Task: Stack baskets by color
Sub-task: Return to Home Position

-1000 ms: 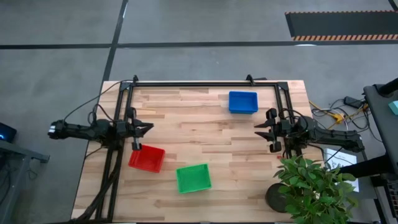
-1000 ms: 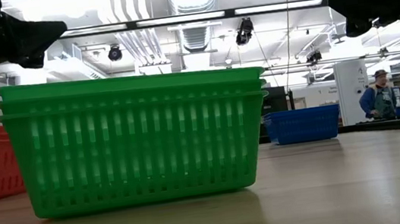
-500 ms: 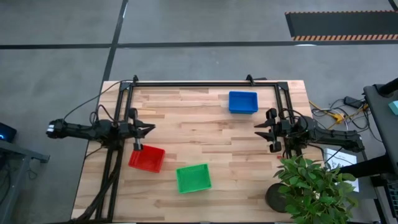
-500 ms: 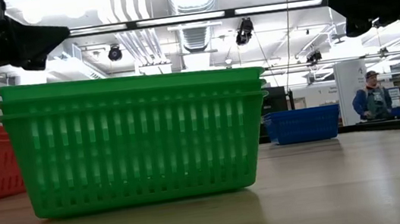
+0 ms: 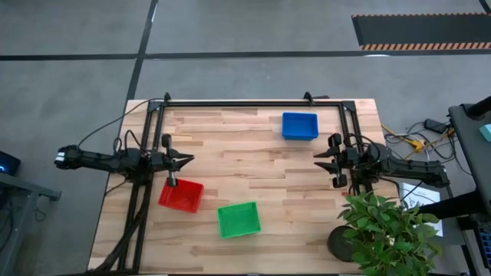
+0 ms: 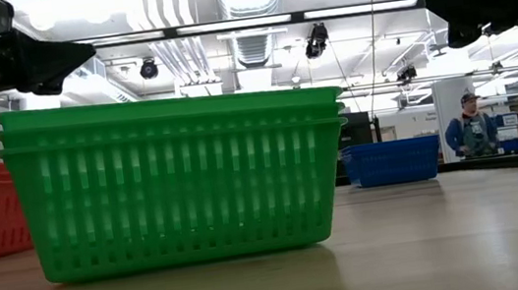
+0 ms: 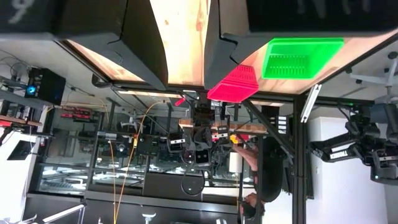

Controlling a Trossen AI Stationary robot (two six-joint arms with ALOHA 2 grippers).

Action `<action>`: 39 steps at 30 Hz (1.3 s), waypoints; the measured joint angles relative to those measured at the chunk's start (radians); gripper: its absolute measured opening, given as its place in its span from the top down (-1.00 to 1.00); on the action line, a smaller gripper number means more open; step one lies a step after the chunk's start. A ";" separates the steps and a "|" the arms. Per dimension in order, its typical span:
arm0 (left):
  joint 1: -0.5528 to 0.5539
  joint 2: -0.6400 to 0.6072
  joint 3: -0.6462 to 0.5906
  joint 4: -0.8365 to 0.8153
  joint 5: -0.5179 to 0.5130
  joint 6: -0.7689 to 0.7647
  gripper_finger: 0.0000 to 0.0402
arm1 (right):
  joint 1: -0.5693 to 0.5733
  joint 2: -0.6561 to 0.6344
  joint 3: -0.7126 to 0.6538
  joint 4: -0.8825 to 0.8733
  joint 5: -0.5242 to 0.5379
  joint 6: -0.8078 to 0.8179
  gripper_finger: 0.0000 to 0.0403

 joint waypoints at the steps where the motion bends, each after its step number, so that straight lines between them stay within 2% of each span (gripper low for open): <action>1: 0.000 0.004 0.000 0.000 0.000 0.000 0.95 | 0.000 0.000 0.000 0.000 0.000 0.001 0.51; 7: 0.000 0.023 0.000 -0.001 0.000 0.000 0.95 | 0.000 0.000 0.000 0.000 0.000 0.001 0.49; 20: 0.000 0.059 0.000 0.000 0.000 0.000 0.95 | 0.000 0.001 0.000 0.000 0.000 0.001 0.57; 32: 0.000 0.072 0.000 0.000 0.000 0.000 0.95 | 0.000 0.001 -0.001 0.000 0.000 0.000 0.52; 39: 0.000 0.072 0.000 0.000 0.000 0.000 0.95 | 0.000 0.005 -0.001 0.000 0.000 0.001 0.58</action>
